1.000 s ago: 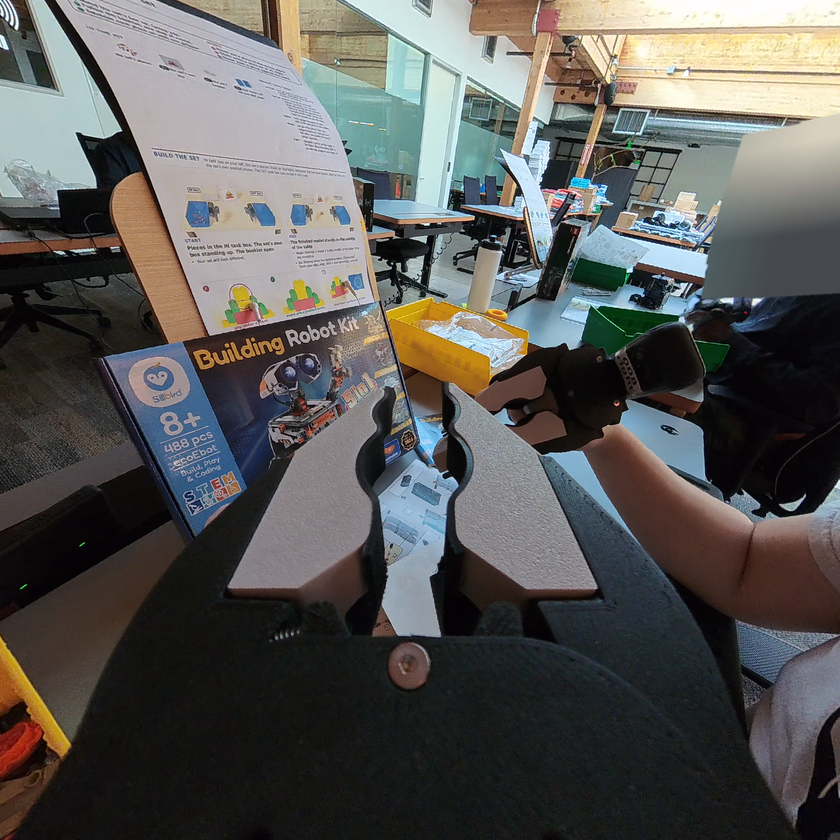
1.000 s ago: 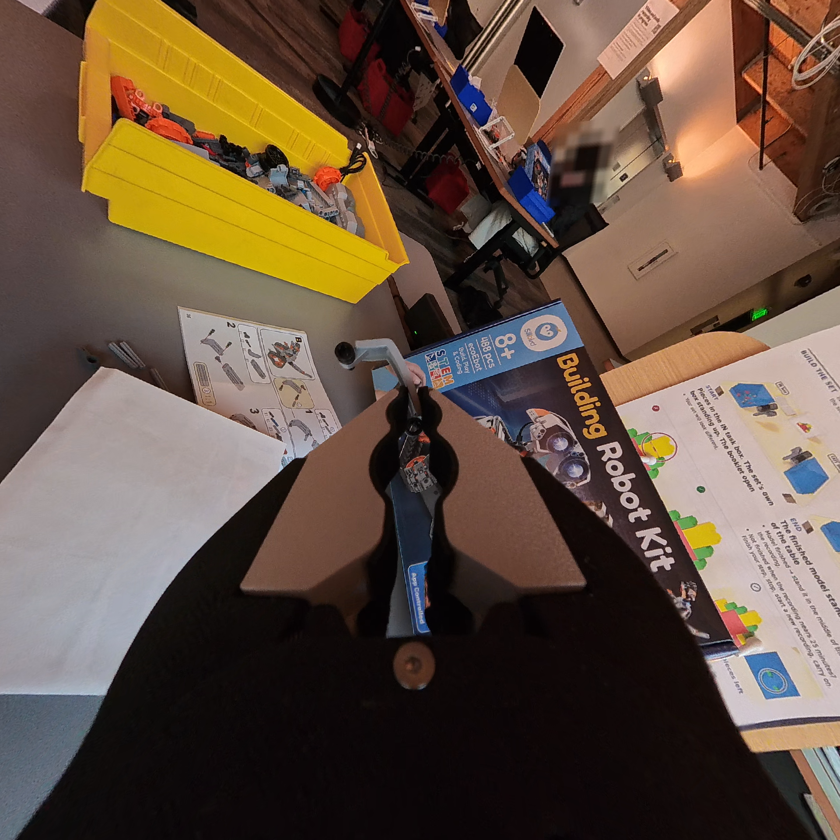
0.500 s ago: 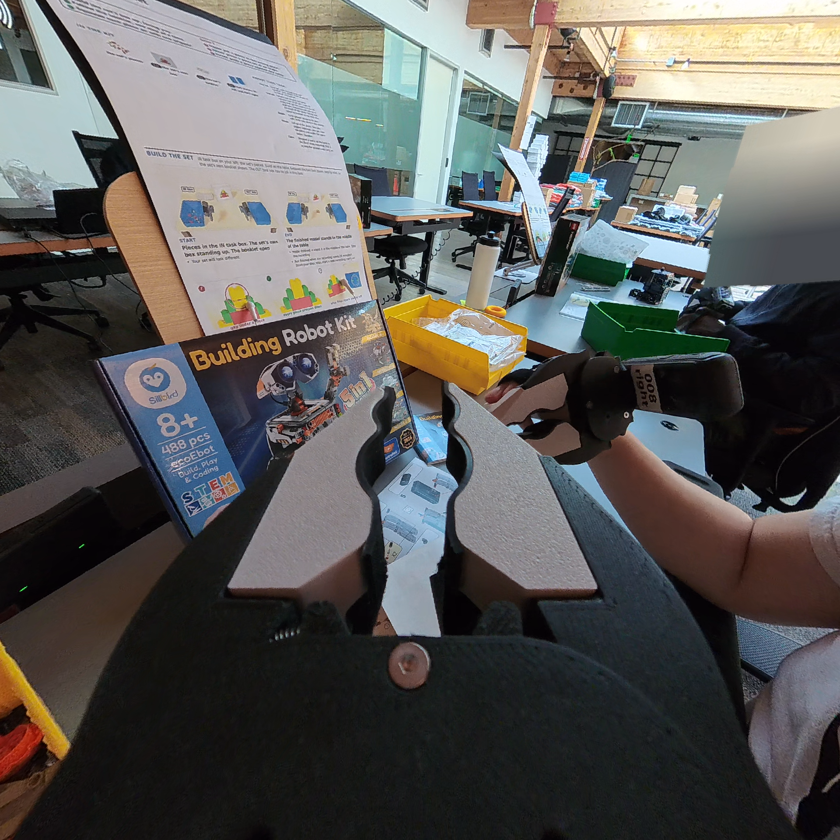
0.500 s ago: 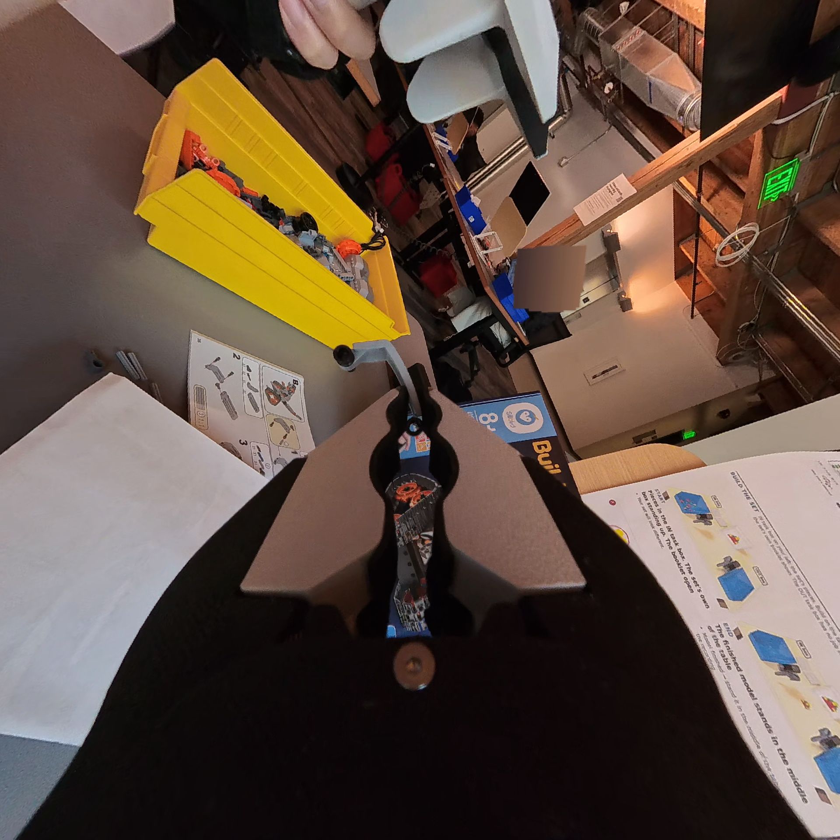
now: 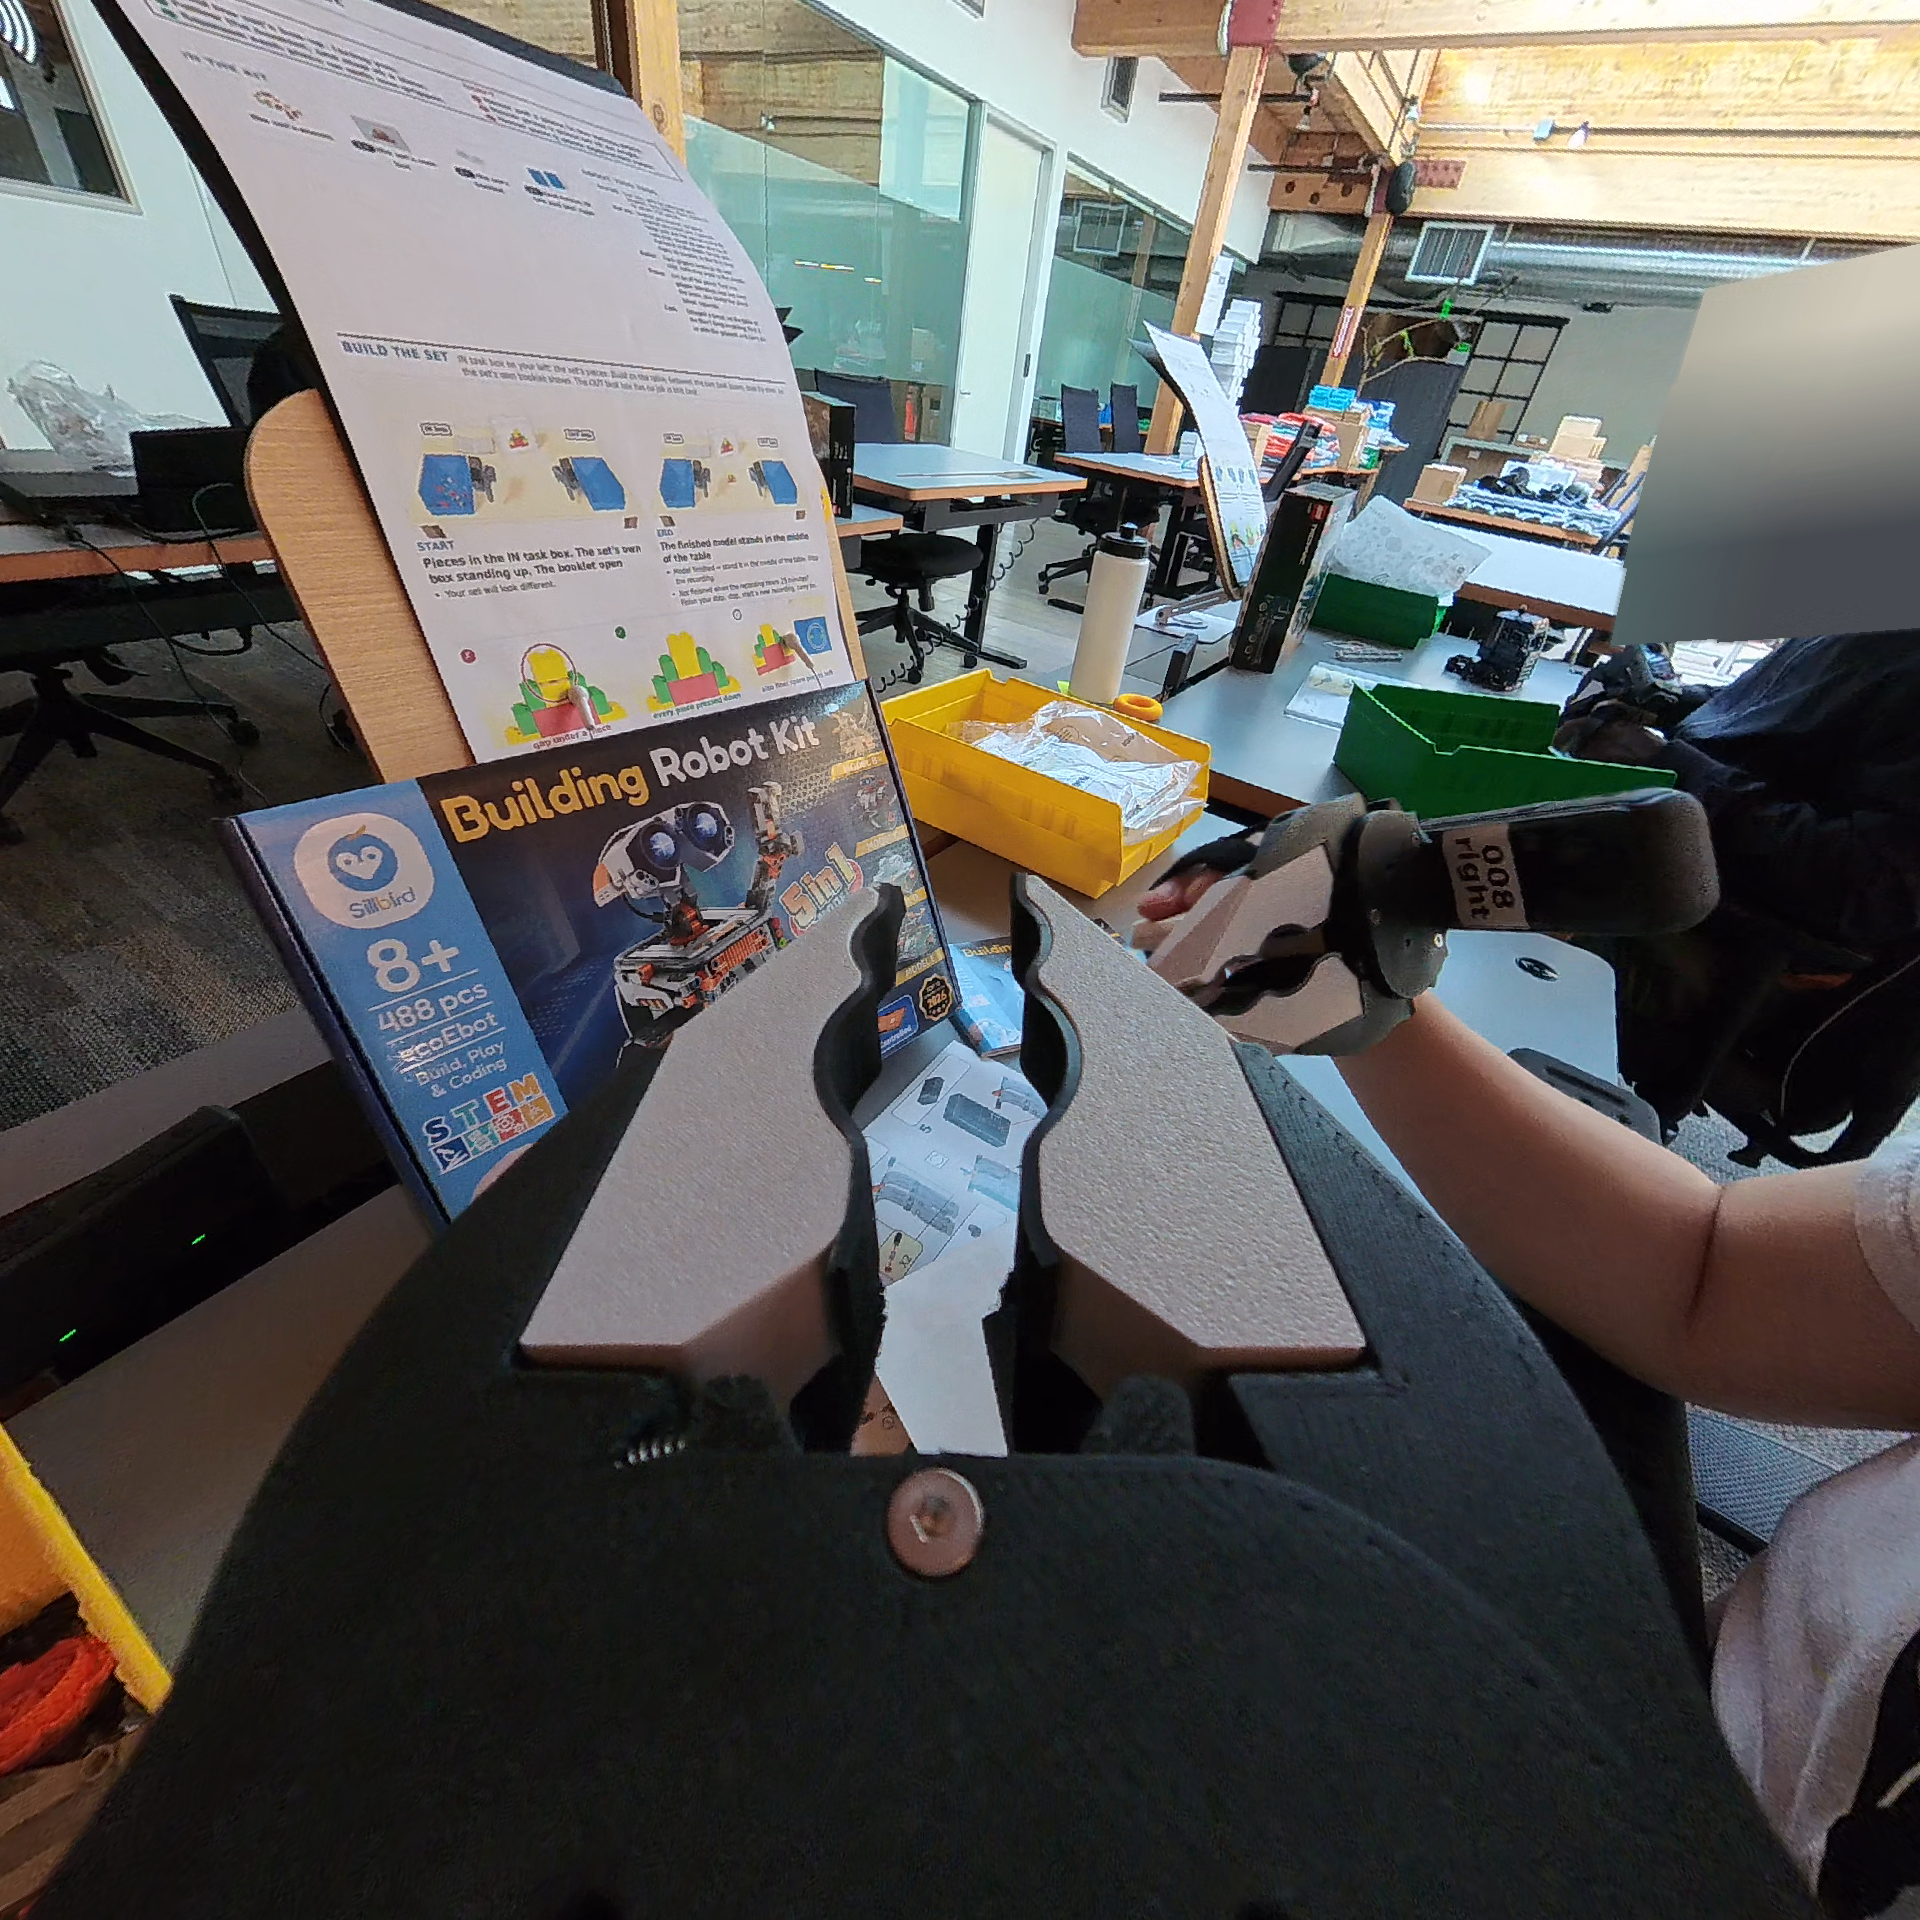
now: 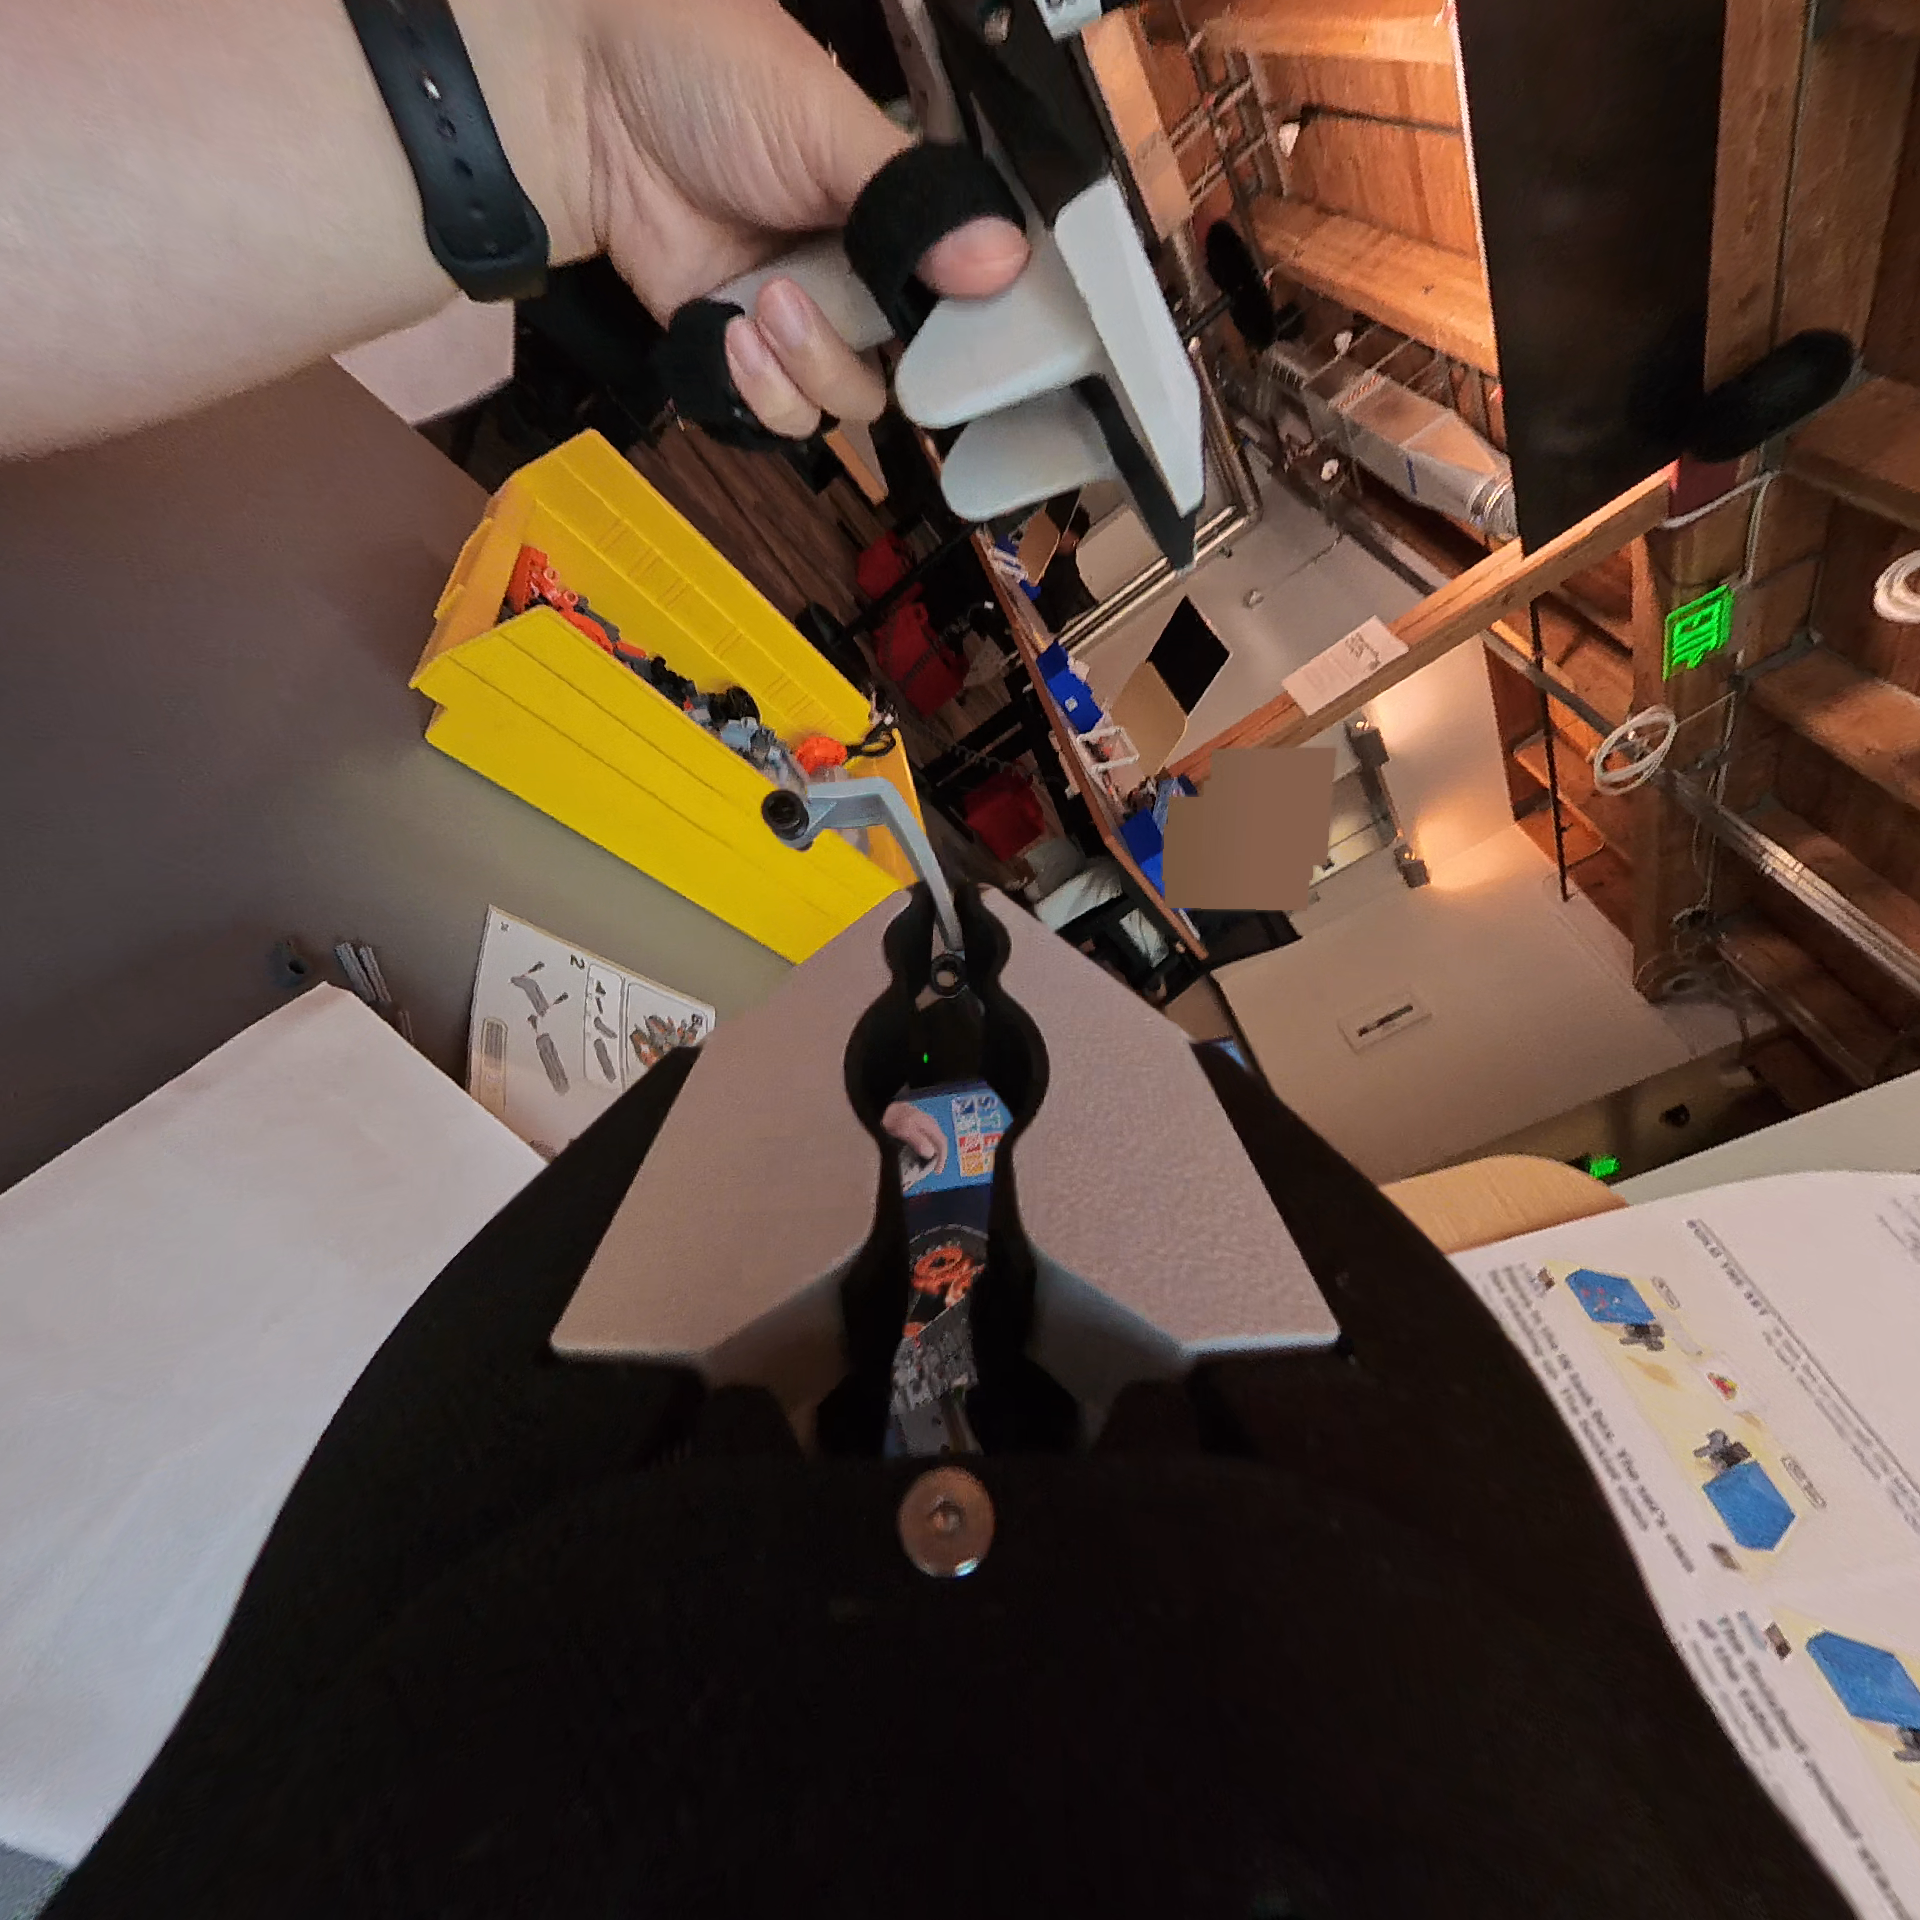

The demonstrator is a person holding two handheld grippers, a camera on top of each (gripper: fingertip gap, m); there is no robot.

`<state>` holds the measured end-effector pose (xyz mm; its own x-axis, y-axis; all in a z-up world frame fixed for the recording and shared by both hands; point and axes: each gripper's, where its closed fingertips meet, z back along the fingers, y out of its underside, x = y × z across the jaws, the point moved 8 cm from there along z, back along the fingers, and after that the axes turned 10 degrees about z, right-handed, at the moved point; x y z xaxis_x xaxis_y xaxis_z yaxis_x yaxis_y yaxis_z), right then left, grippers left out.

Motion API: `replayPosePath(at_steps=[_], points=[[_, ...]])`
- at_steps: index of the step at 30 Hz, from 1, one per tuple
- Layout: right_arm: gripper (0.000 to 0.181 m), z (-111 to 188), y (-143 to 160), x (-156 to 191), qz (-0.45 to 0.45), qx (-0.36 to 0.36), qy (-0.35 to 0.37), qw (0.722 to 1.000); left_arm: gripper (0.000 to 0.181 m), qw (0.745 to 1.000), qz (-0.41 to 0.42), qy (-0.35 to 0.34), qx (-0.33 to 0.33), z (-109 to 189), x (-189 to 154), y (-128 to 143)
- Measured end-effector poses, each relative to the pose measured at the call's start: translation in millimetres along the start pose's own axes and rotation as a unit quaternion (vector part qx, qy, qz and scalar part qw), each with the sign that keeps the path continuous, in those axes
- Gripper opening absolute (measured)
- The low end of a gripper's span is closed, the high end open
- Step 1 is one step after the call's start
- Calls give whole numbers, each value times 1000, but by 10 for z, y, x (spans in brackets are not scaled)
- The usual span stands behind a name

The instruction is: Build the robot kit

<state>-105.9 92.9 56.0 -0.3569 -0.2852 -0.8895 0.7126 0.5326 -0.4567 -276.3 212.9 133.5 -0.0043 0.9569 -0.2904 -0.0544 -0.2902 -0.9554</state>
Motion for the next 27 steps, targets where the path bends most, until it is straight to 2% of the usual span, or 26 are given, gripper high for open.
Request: replayPosePath(at_steps=[5, 18, 22, 27], points=[[3, 54, -149, -41, 13, -50, 16, 999, 20, 1000, 3, 0, 2, 4, 11, 6], [3, 26, -143, -10, 44, -18, 7, 999, 20, 1000, -1, -1, 2, 19, -8, 1], [3, 45, -177, -35, 81, -7, 32, 996, 20, 1000, -1, -1, 4, 13, -4, 5], [3, 94, -212, -89, 85, -10, 53, 995, 20, 1000, -2, -1, 6, 11, -4, 7]])
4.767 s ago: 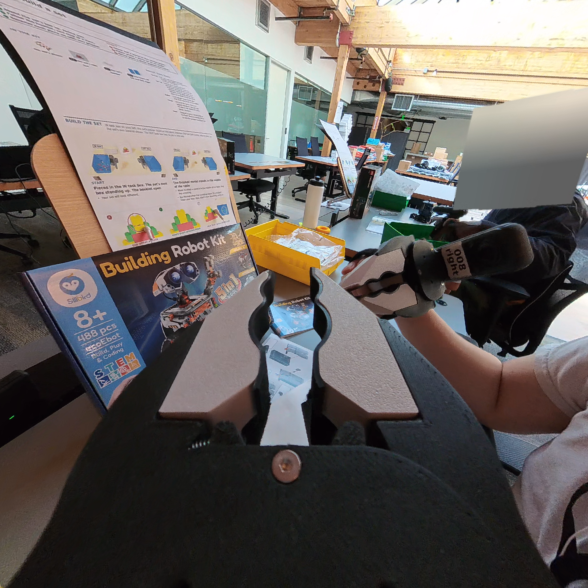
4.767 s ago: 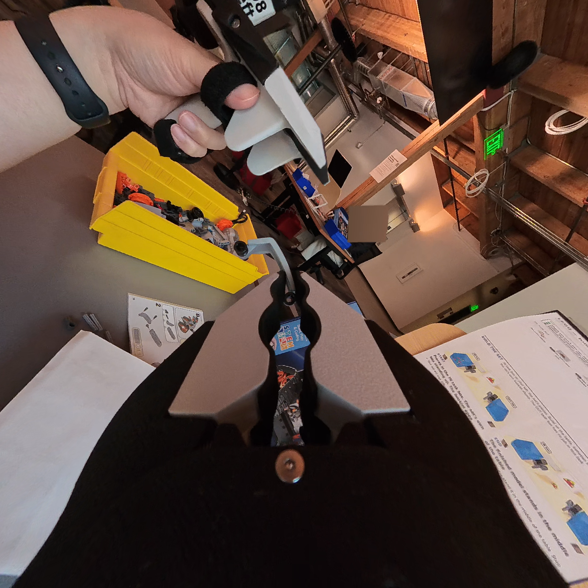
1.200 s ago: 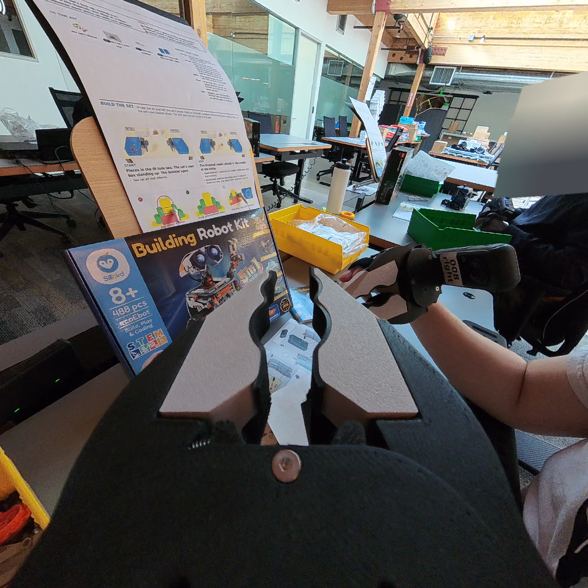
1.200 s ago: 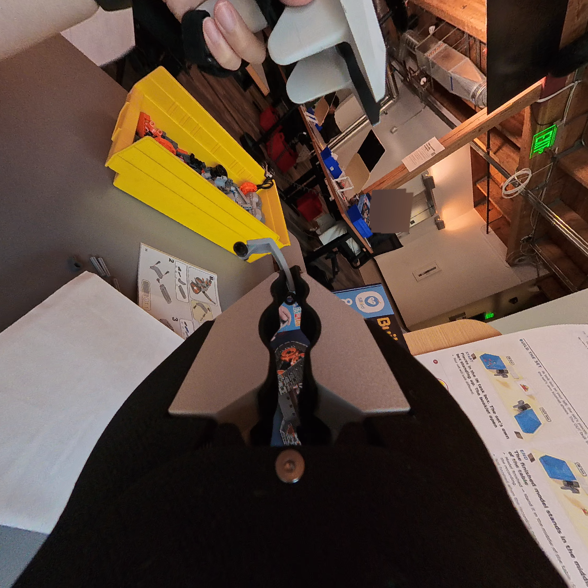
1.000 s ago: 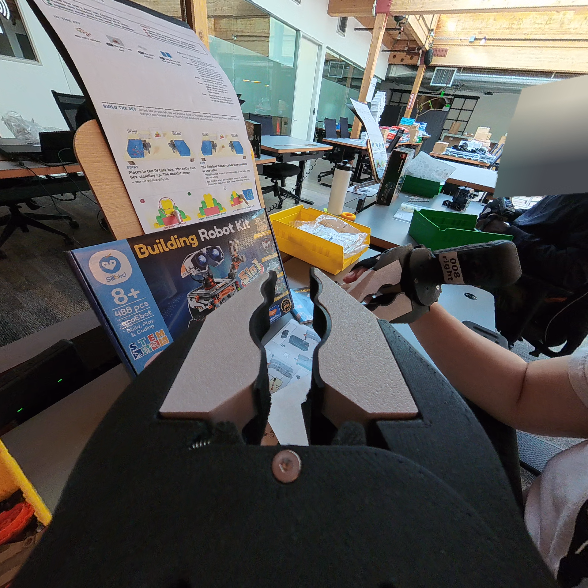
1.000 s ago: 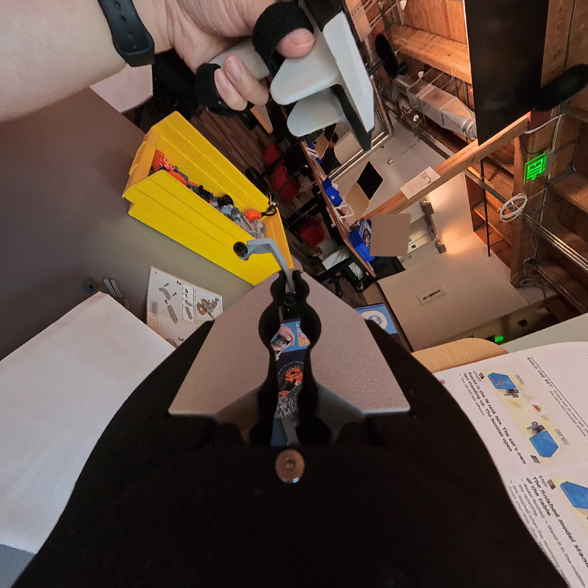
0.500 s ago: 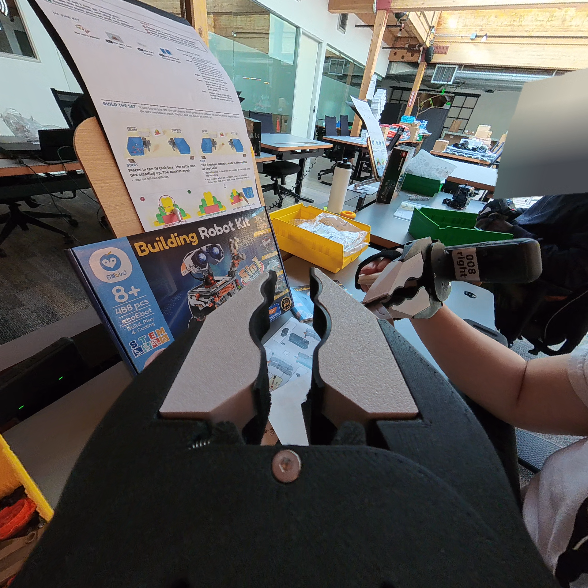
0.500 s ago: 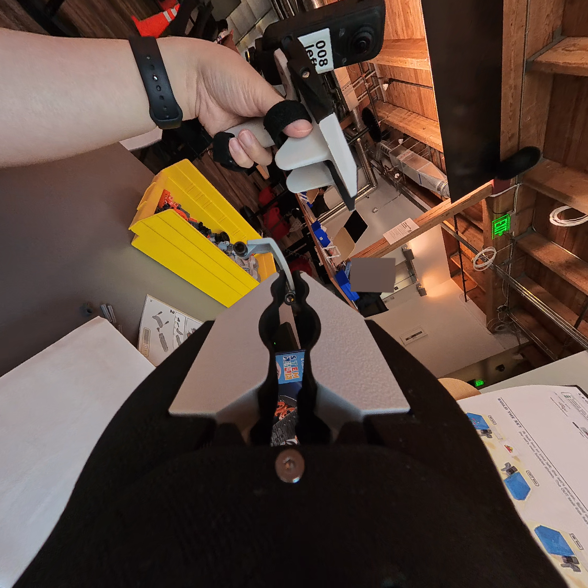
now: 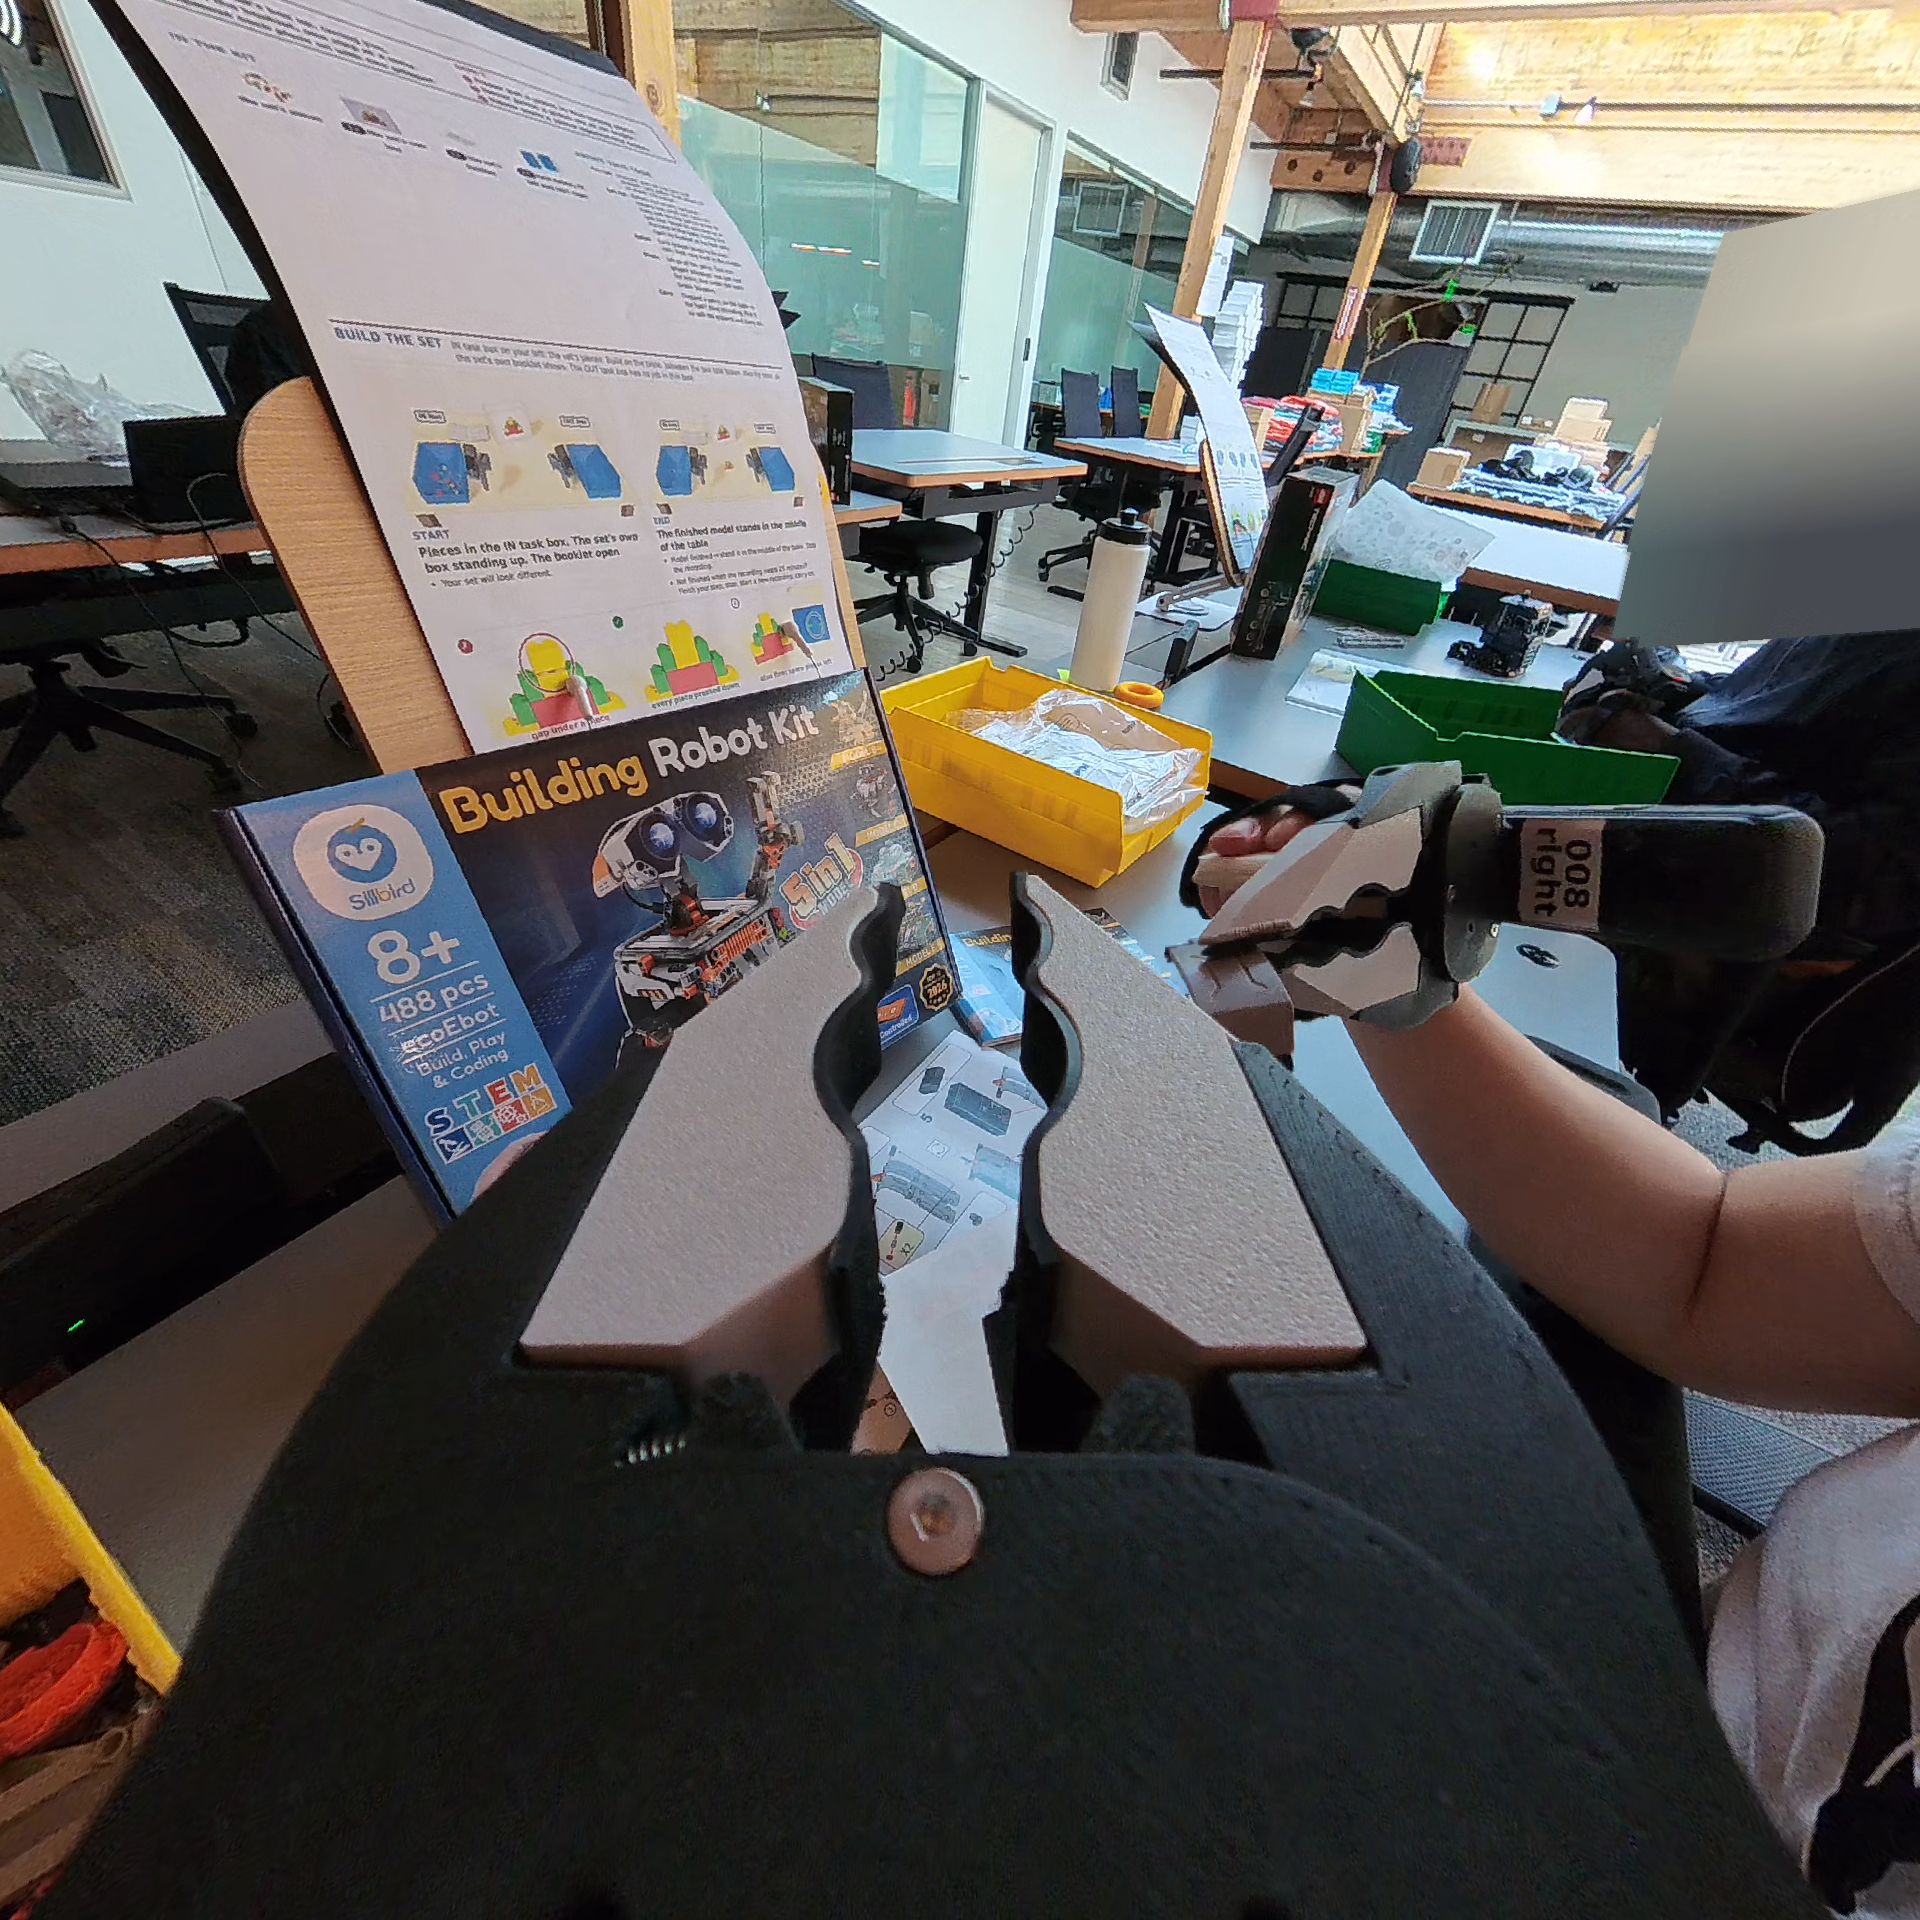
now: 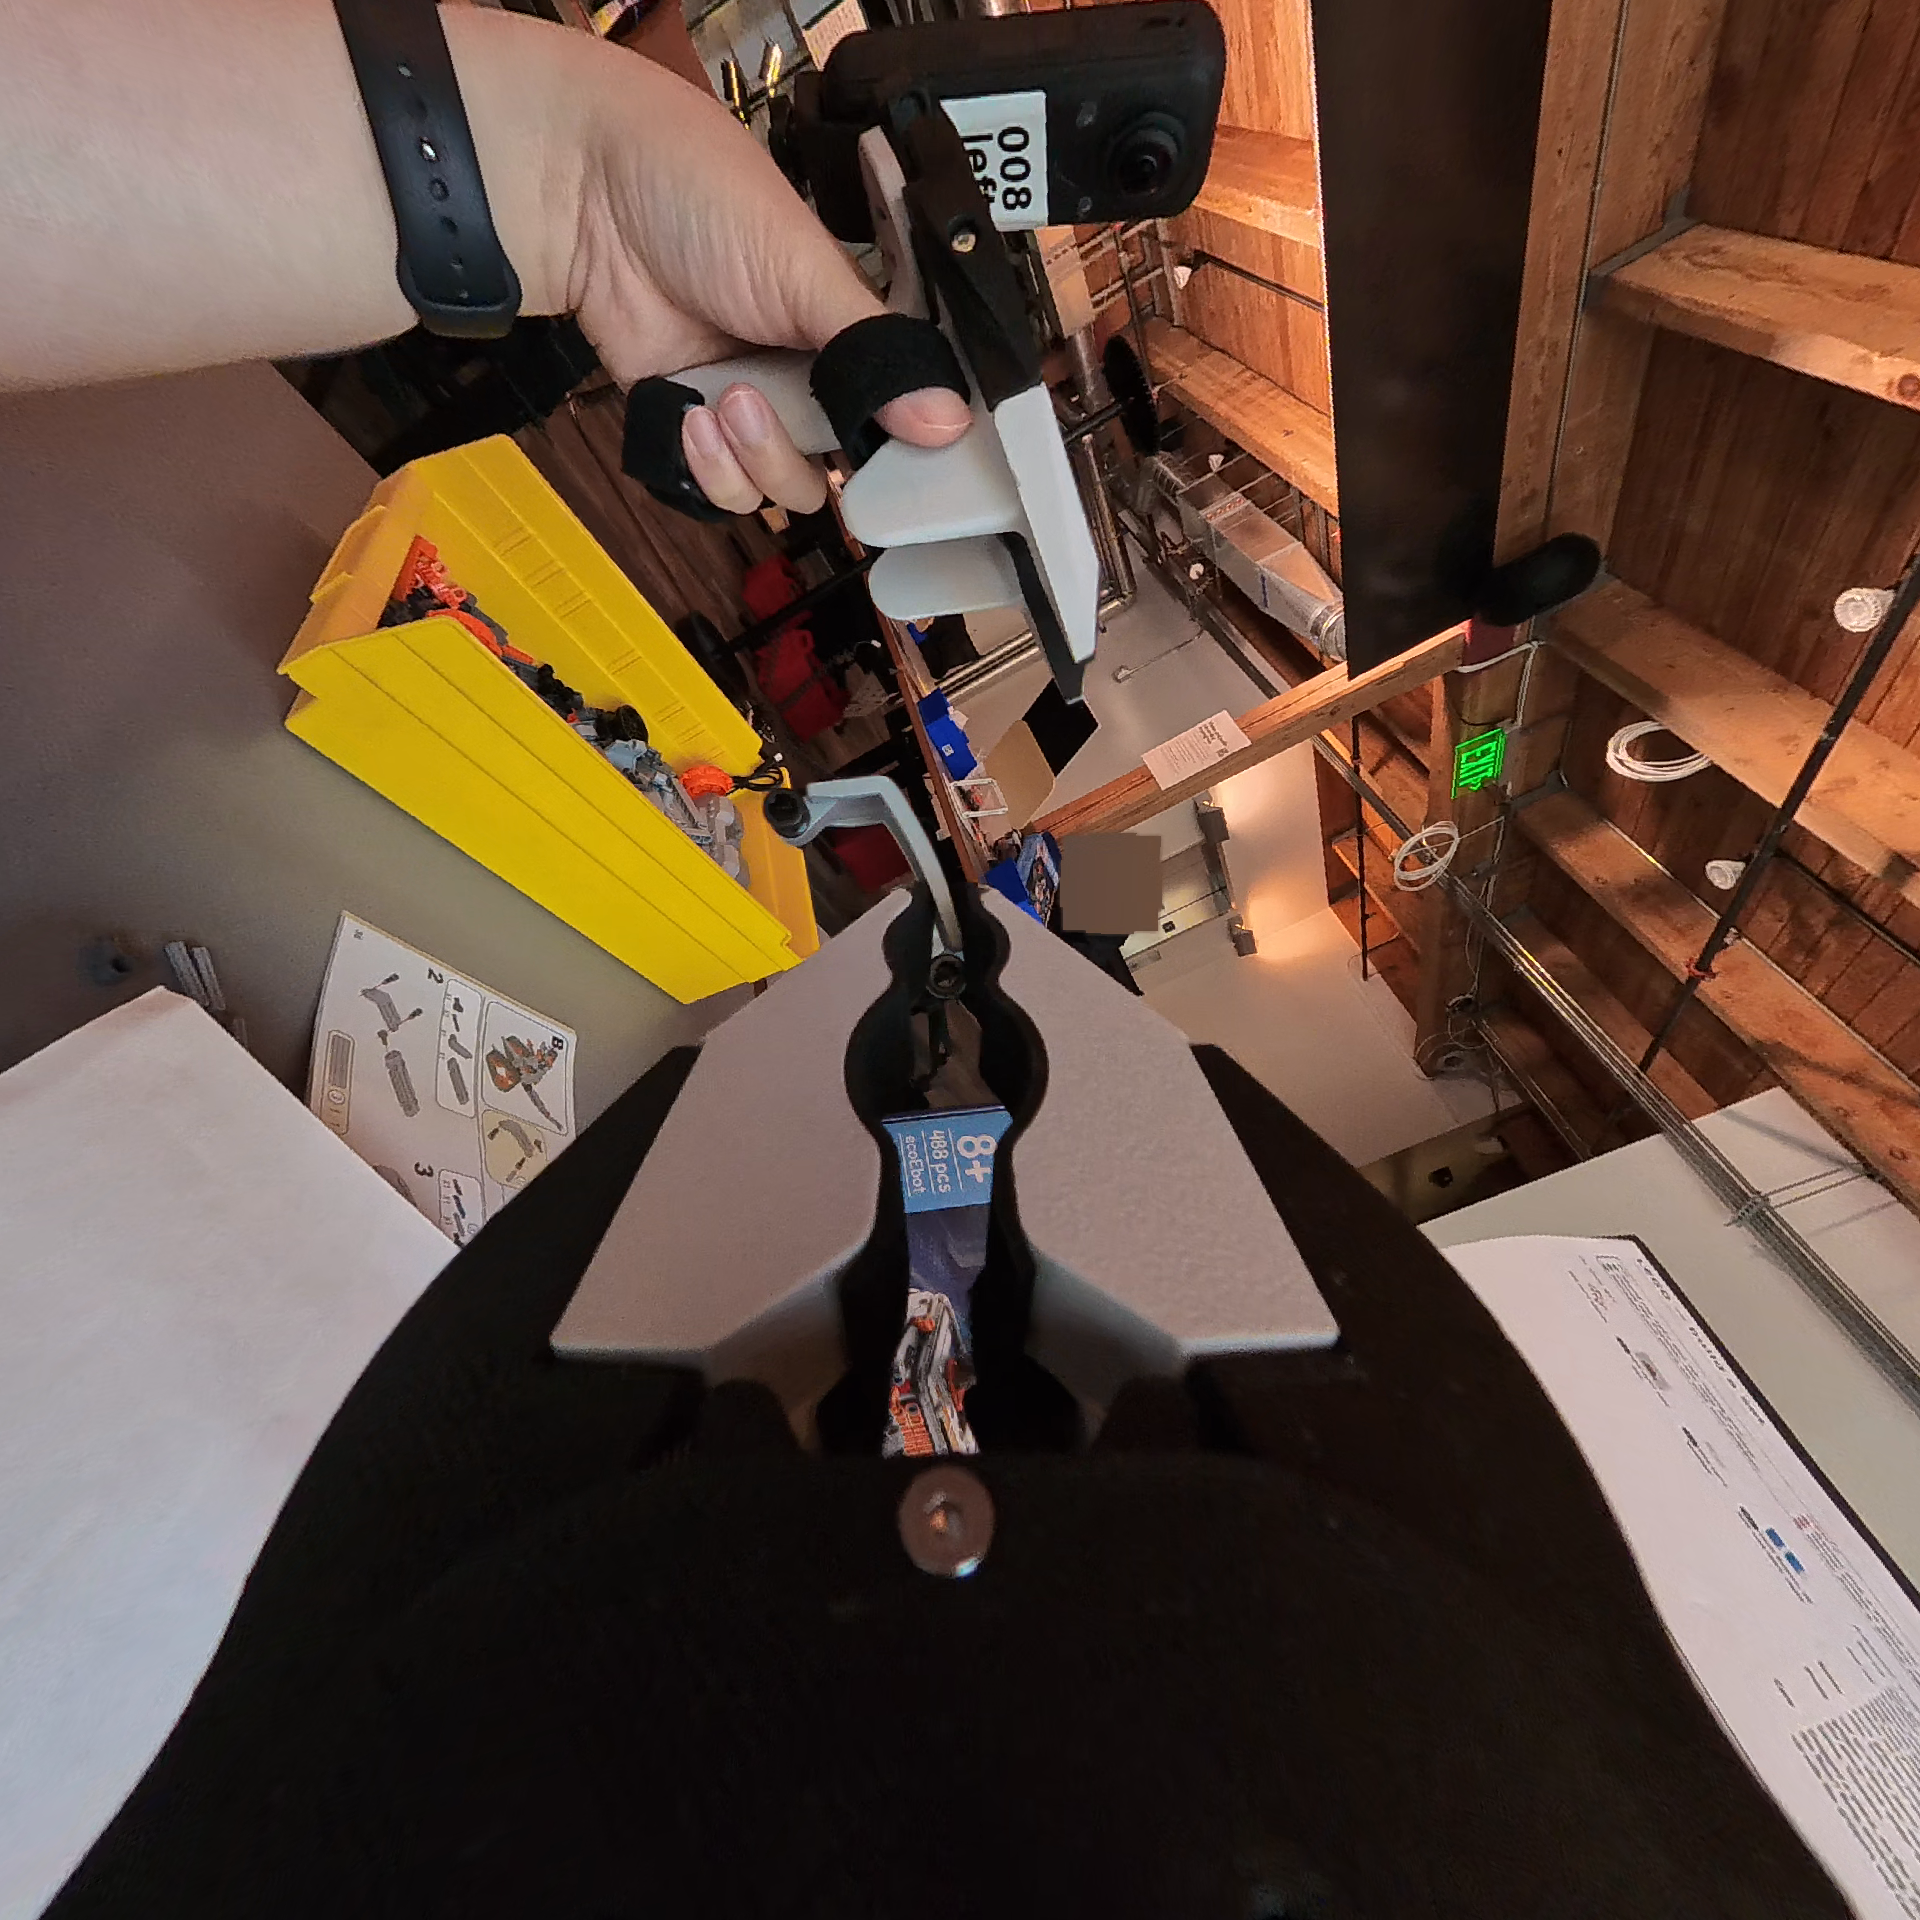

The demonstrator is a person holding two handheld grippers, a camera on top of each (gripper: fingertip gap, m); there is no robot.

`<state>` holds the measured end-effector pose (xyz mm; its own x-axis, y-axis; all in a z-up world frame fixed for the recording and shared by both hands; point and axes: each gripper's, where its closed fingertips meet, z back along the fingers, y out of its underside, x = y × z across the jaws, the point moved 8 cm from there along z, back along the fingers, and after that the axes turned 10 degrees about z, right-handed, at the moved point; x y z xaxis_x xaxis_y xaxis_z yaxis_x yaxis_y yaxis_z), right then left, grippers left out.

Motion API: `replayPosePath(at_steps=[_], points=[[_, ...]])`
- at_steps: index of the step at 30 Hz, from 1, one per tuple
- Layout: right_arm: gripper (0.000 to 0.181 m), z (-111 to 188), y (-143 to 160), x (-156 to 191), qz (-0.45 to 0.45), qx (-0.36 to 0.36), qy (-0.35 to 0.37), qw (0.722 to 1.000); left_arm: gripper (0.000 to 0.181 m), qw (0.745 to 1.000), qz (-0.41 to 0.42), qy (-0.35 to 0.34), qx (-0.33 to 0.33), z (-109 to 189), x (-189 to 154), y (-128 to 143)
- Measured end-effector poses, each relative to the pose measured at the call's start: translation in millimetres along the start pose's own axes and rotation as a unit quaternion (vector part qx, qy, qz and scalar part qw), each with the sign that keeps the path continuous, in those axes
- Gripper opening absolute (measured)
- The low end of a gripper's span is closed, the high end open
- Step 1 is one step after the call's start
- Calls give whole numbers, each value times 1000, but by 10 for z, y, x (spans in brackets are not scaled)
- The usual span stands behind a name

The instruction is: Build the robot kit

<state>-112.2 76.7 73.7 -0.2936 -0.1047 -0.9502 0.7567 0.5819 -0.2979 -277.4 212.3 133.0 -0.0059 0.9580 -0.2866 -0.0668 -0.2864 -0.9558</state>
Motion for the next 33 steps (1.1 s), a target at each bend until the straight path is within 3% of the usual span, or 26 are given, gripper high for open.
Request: replayPosePath(at_steps=[11, 13, 21, 33], points=[[3, 11, 68, 6, 1, 18, -1, 1000, 19, 999, -30, -15, 33, 69, 55, 144], [3, 3, 96, 18, -2, 21, -2, 1000, 19, 998, -22, -48, 46, 101, 160, 157], [3, -74, 163, 136, 6, 42, -28, 999, 18, 999, 16, -31, 7, 108, 273, 110], [3, -58, 361, 221, 23, 104, -41, 993, 15, 998, 51, -13, -25, -193, 342, 105]])
